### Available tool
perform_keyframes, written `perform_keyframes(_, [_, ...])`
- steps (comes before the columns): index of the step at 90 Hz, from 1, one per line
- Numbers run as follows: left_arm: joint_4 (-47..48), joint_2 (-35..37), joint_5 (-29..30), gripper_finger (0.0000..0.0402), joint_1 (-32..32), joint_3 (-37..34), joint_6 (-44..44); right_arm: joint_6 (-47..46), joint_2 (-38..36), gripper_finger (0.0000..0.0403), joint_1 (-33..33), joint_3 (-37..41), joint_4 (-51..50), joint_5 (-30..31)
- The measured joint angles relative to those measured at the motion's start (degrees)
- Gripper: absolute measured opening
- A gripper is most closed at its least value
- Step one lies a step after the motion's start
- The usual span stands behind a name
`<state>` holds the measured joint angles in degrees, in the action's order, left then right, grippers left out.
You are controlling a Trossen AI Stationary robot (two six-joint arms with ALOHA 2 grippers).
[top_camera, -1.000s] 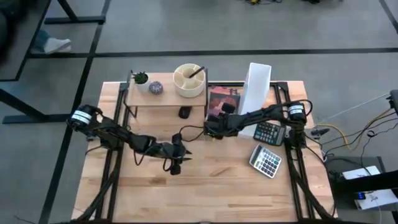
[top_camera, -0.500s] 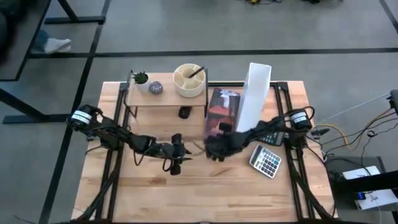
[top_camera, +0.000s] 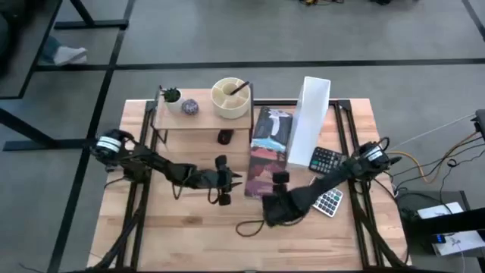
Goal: Stock shelves
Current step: Put the brown book into the white file holder
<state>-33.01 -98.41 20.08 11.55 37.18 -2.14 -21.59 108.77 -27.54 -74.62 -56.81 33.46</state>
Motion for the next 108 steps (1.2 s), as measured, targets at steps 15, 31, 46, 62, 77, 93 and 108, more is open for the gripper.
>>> perform_keyframes(15, [0.83,-4.49,0.01,0.0098,-0.65,3.82,1.67,-0.22,0.00,0.0182,-1.45,2.64,-6.19,5.32])
perform_keyframes(31, [3.31,-5.44,0.03,0.0098,-0.89,5.25,1.67,3.48,0.09,0.0232,-0.88,9.73,-3.55,10.80])
perform_keyframes(46, [3.73,-5.44,0.21,0.0098,-1.00,4.66,1.20,7.67,0.09,0.0253,0.63,17.08,3.89,14.91])
perform_keyframes(62, [3.49,-5.44,0.40,0.0098,-2.05,4.18,0.77,16.83,-0.39,0.0253,1.97,20.72,13.71,16.73])
perform_keyframes(77, [2.04,-7.31,0.39,0.0098,-3.62,4.10,0.18,29.48,-0.24,0.0238,2.28,20.46,20.47,18.38])
perform_keyframes(93, [1.35,-11.32,0.73,0.0098,-4.52,4.90,-0.05,36.20,-0.08,0.0227,2.56,18.99,23.77,18.83])
perform_keyframes(108, [0.24,-13.35,1.05,0.0098,-4.59,6.19,-0.34,35.24,0.24,0.0218,2.58,16.95,25.56,19.23])
